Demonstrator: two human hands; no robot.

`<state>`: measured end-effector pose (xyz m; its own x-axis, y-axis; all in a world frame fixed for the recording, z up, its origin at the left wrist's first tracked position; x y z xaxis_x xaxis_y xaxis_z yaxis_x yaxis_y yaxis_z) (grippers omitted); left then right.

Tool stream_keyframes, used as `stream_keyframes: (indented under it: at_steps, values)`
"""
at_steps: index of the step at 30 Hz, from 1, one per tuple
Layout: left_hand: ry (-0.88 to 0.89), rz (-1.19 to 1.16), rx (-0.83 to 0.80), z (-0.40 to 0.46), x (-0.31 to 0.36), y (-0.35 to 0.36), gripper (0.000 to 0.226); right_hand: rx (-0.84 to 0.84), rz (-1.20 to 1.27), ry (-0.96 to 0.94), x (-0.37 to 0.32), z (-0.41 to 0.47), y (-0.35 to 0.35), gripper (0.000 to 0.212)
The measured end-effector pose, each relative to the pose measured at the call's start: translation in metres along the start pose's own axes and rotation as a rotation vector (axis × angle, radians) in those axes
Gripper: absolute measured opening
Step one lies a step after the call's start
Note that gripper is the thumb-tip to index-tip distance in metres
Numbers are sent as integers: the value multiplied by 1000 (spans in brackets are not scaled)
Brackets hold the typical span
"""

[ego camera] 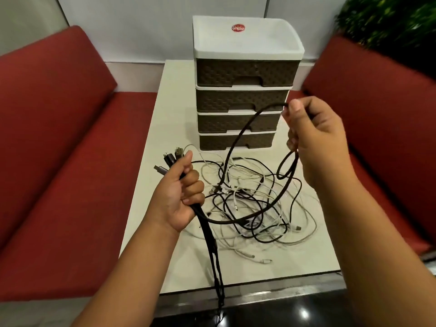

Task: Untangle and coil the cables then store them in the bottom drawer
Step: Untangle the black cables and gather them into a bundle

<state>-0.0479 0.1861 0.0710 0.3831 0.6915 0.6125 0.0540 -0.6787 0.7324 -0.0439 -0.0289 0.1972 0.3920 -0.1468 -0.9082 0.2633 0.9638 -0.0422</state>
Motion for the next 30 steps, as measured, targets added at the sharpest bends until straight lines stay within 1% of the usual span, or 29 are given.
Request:
stream_keyframes:
  at_steps: [3, 7, 14, 17, 20, 25, 30]
  values:
    - [9, 16, -8, -8, -2, 6, 34, 22, 98, -33, -18, -8, -8, 22]
    - [39, 28, -4, -23, -8, 15, 34, -20, 210, -16, -33, -26, -19, 23]
    - [54, 32, 0, -61, -39, 38, 35, -92, 264, -40, -68, -65, -56, 22]
    - [72, 44, -5, -80, -54, 48, 35, -129, 248, -51, -81, -84, -74, 22]
    - [100, 39, -1, -103, -67, 58, 35, -219, 210, -38, -83, -102, -87, 22]
    - [132, 26, -10, -135, -83, 76, 35, -385, 129, 61, -57, -135, -89, 21]
    - [191, 70, -49, -165, -84, 93, 34, -562, -75, 112, -24, -171, -81, 26]
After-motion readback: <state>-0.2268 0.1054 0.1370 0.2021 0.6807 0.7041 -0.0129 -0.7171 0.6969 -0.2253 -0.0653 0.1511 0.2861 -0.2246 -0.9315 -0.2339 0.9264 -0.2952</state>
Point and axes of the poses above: each hand's wrist, its own z-axis towards the middle knuckle, its own y-axis out of the palm, x = y × z, the point moved 7 cm from there along z, towards the middle knuckle
